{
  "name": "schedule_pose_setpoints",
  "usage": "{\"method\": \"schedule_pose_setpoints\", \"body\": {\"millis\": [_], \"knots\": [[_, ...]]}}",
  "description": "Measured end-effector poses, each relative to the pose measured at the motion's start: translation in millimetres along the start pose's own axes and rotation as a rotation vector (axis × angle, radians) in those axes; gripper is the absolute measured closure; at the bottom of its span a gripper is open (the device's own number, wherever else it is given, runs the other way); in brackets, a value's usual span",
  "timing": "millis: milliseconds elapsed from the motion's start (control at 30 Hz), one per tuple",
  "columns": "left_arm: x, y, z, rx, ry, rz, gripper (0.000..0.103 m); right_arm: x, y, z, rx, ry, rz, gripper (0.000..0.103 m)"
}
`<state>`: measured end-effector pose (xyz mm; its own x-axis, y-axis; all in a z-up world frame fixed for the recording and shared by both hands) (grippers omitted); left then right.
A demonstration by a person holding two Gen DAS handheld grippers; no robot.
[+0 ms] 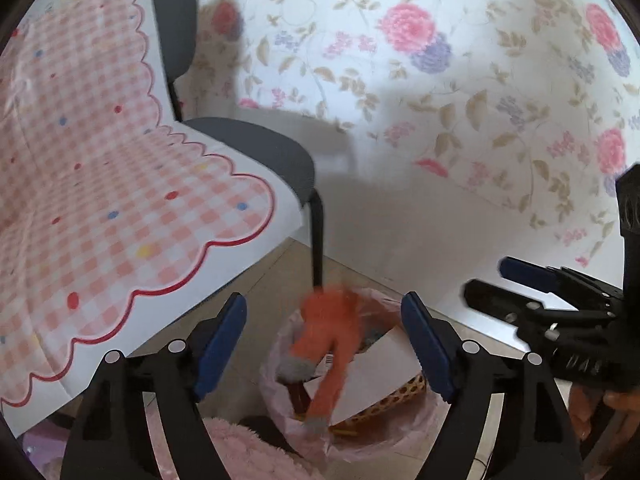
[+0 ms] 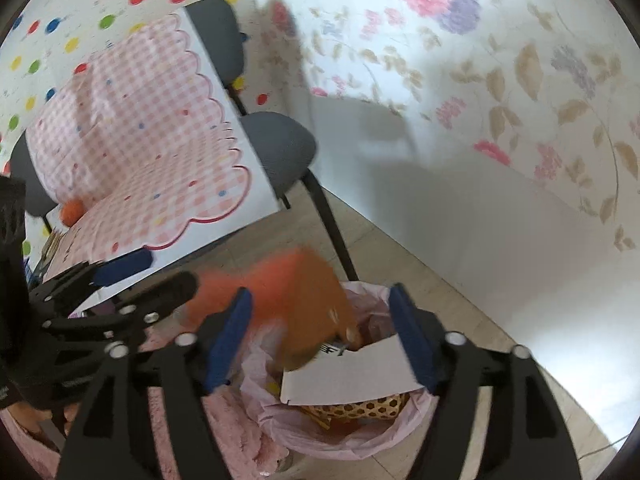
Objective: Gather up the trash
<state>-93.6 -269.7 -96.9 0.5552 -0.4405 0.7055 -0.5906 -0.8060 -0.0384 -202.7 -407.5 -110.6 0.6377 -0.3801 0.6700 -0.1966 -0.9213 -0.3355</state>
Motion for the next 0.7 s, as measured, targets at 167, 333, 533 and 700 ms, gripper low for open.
{"method": "schedule_pose_setpoints", "body": {"millis": [167,333,533,700], "knots": [[-1,-26,-10,0.071,0.025,-0.042,0.021,-2,12,-12,-0.040,0.010,0.015,0.032],[-3,-51,-23,0.154,0.040,-0.076,0.021,6,5,-28,-0.070,0.043,-0.017,0.032],[0,-88,-54,0.272,0.071,-0.116,0.017,29,-23,-47,-0.070,0.094,-0.103,0.032],[2,-122,-81,0.355,0.075,-0.154,0.015,46,-58,-54,-0.021,0.114,-0.173,0.025]]}}
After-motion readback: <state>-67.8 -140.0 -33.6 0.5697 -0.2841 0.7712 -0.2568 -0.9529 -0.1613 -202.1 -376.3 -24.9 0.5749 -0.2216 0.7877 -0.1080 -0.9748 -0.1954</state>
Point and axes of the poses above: each gripper's, at about its wrist camera, not at the fingertips, and z roughly the way its jaws point, y to its right, x to its top, the point moved 4 cm from there along z, roughly the way its jaws point, and after that the axes turned 15 degrees about x, right-handed, at the moved point
